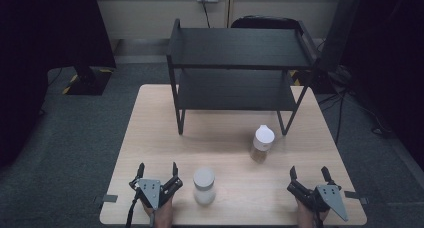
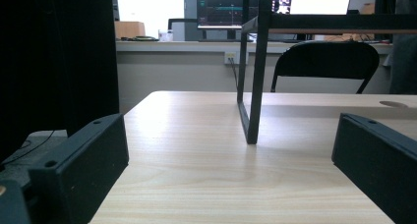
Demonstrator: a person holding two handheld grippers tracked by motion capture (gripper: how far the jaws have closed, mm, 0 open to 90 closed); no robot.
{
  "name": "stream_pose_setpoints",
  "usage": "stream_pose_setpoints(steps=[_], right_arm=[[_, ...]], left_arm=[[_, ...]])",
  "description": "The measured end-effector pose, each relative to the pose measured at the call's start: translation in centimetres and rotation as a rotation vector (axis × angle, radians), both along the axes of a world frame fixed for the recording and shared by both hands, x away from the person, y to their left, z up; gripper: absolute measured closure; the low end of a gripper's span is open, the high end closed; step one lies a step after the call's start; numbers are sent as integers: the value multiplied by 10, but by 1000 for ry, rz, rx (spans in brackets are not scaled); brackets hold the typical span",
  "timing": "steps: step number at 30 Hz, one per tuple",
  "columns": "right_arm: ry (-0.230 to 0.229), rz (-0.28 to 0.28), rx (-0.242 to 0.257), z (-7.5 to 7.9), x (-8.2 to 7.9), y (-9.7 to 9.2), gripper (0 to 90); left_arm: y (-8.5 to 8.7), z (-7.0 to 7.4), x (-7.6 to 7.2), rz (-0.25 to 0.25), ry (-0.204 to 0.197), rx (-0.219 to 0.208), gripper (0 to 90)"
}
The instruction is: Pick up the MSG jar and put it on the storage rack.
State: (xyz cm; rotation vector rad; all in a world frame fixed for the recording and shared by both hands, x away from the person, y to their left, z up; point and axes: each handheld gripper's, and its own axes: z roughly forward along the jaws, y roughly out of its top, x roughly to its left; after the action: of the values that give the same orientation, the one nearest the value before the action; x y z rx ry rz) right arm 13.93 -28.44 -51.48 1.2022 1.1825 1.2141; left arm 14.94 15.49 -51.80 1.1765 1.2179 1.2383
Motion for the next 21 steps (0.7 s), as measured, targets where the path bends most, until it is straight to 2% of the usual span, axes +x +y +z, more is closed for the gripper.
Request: stream_pose_setpoints(steps=[3, 21], right_arm=[[1, -6, -16, 0, 0, 3, 0], [-5, -10, -16, -1, 0, 4, 0]], left_arm=[[0, 0, 0, 1, 0, 0, 1], [1, 0, -1, -9, -1, 0, 0]])
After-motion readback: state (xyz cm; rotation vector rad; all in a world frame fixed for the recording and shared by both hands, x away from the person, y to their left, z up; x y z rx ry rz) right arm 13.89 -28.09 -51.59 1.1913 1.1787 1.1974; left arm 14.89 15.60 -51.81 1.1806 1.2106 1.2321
